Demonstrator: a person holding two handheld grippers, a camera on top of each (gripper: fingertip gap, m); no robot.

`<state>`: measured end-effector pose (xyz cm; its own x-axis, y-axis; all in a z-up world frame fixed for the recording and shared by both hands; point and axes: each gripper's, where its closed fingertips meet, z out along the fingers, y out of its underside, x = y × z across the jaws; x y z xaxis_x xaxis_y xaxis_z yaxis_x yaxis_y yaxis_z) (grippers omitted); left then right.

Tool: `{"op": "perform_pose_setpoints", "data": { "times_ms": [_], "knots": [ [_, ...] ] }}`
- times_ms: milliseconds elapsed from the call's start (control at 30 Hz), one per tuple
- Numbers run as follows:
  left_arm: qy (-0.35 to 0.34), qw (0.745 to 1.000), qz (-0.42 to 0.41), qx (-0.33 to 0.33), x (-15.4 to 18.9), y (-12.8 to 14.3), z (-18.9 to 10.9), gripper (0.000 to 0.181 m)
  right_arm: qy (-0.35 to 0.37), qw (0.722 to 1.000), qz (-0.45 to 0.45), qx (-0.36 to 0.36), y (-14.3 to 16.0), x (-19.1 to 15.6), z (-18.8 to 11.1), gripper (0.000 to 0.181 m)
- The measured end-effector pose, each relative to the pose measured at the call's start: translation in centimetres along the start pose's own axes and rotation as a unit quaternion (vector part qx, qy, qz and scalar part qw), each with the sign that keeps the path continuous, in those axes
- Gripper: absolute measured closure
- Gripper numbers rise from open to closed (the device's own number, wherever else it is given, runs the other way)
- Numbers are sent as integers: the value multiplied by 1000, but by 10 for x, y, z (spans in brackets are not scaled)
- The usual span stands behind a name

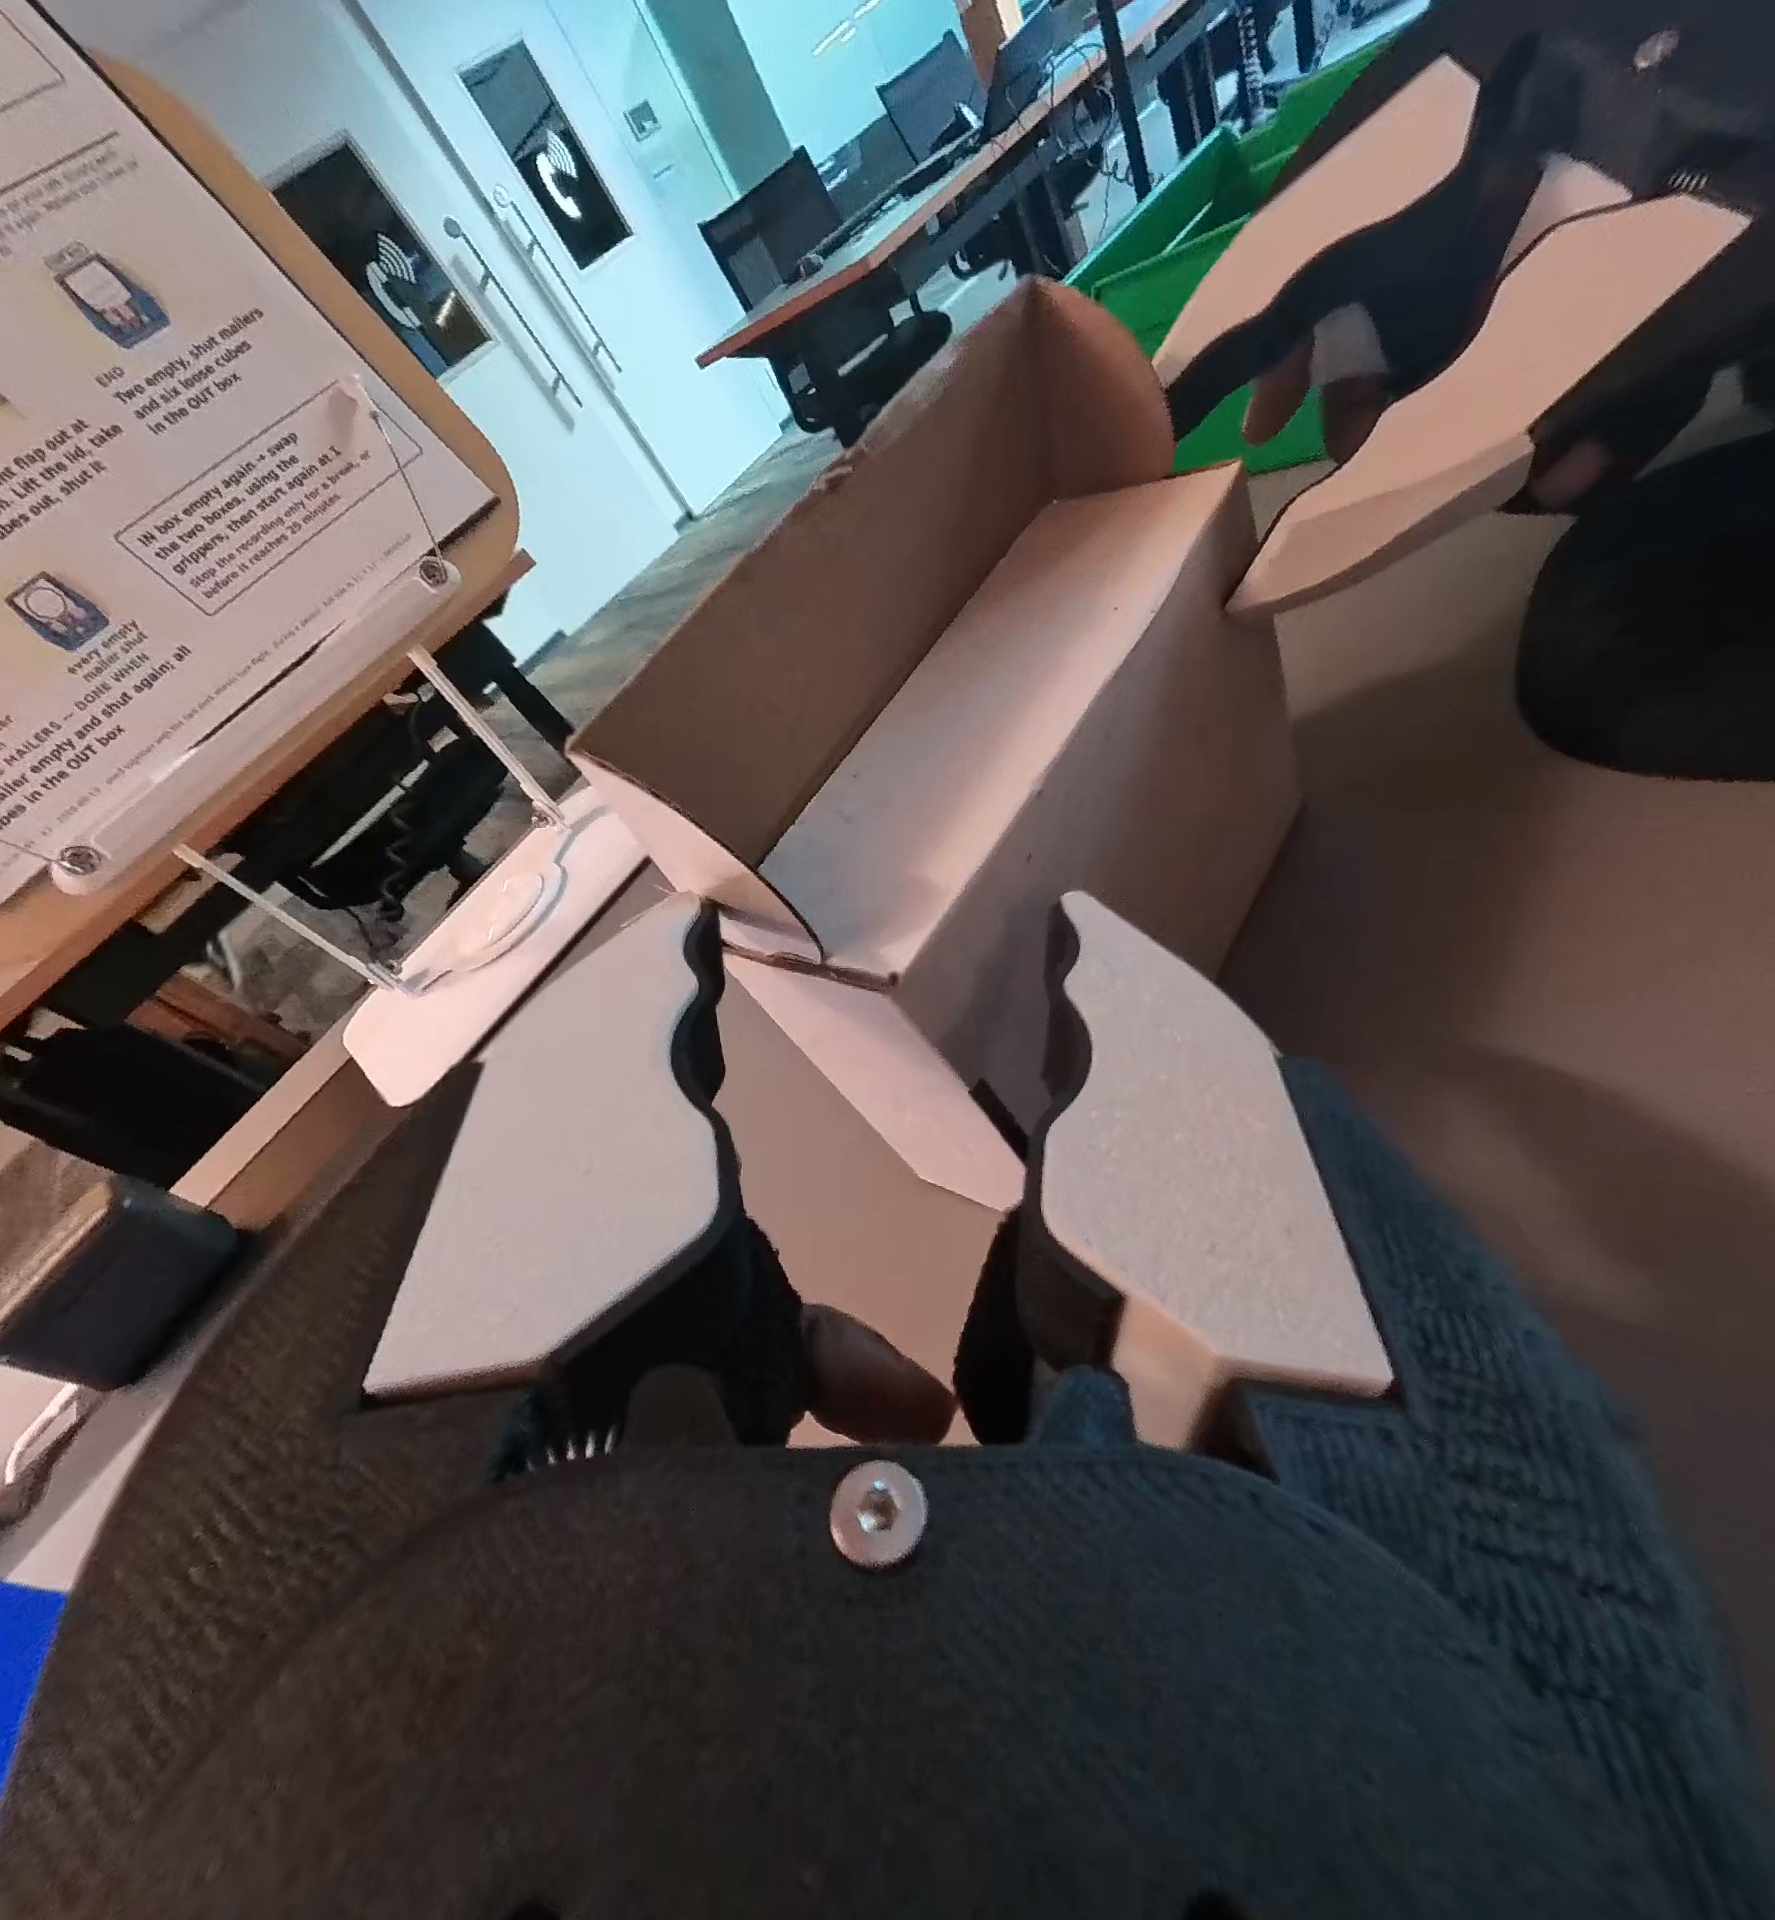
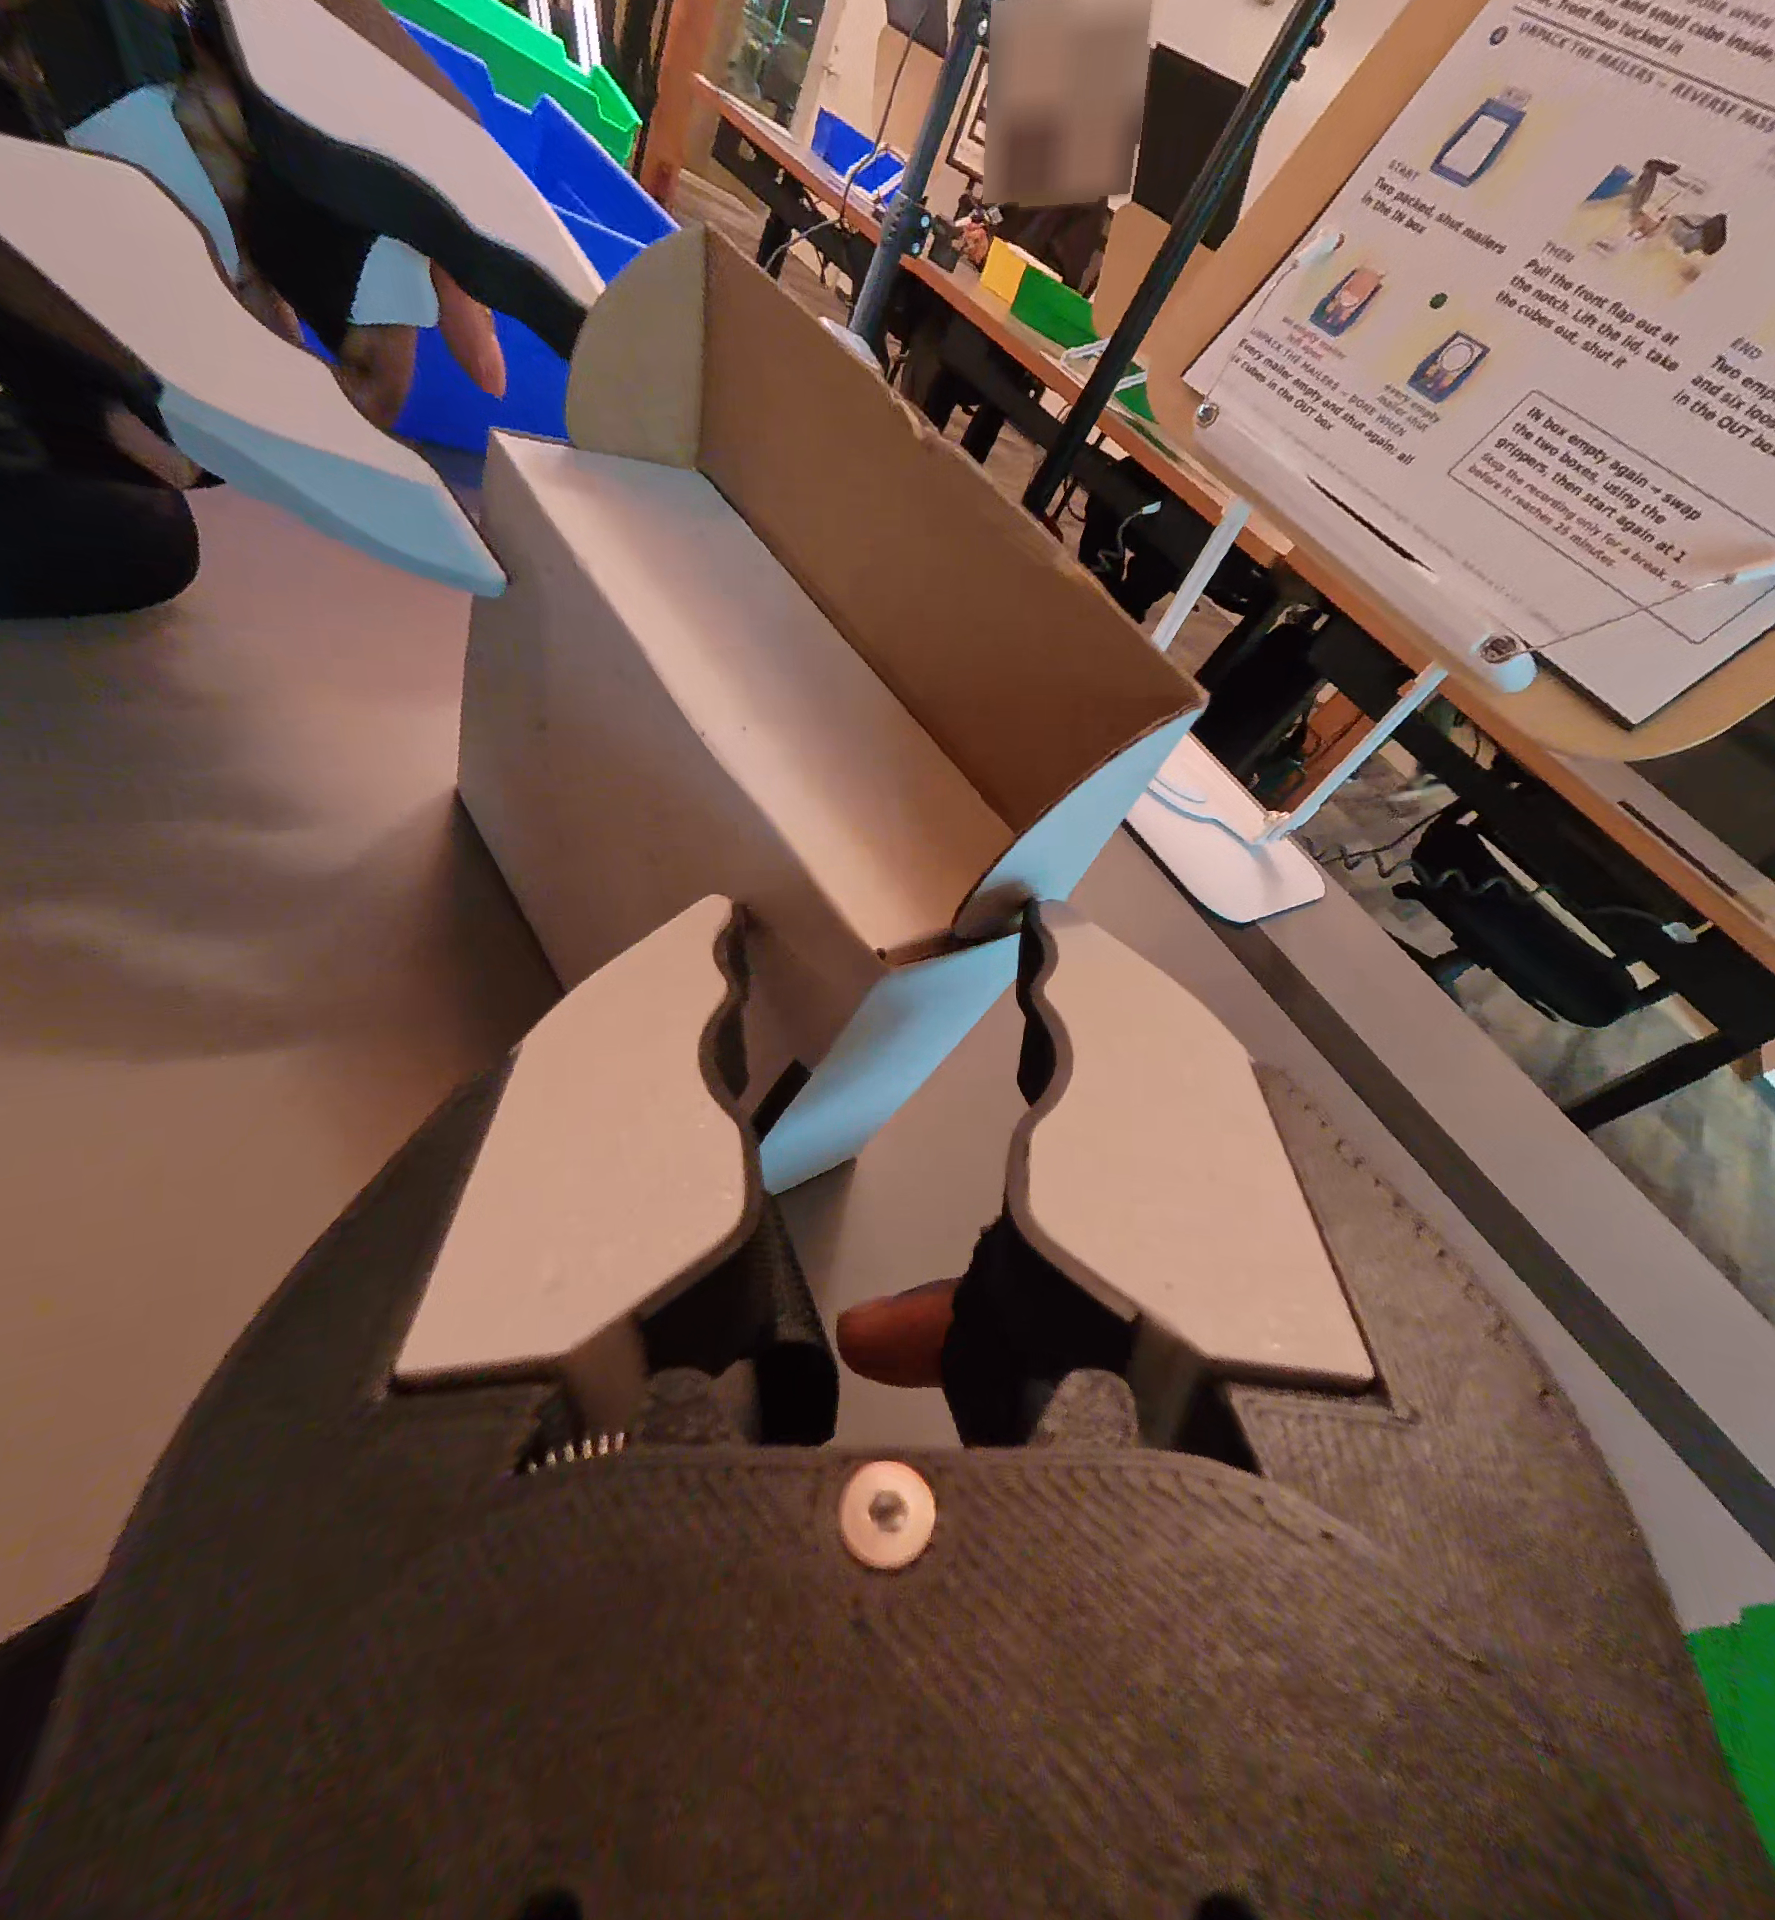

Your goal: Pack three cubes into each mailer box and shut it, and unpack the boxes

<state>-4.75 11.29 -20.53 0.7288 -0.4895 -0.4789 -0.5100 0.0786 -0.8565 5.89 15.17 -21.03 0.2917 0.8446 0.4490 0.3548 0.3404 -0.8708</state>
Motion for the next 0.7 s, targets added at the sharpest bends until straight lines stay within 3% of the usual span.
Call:
{"op": "perform_pose_setpoints", "data": {
  "times_ms": [233, 433, 533, 600, 700],
  "knots": [
    [-16, 996, 82, -23, 3, 9, 0, 125, 7, 998, -55, -15, 2, -2, -2, 131],
    [-15, 994, 106, -35, 4, 12, 0, 125, 17, 989, -142, -47, 8, -4, -3, 127],
    [-12, 990, 130, -47, 5, 15, 0, 124, 14, 981, -179, -68, 13, -7, -3, 120],
    [4, 994, 102, -38, 3, 11, -4, 124, -8, 987, -148, -55, 8, -7, -6, 111],
    [3, 998, 70, -3, -12, -4, -9, 106, -9, 992, -126, -24, -8, 7, -13, 93]
  ]
}}
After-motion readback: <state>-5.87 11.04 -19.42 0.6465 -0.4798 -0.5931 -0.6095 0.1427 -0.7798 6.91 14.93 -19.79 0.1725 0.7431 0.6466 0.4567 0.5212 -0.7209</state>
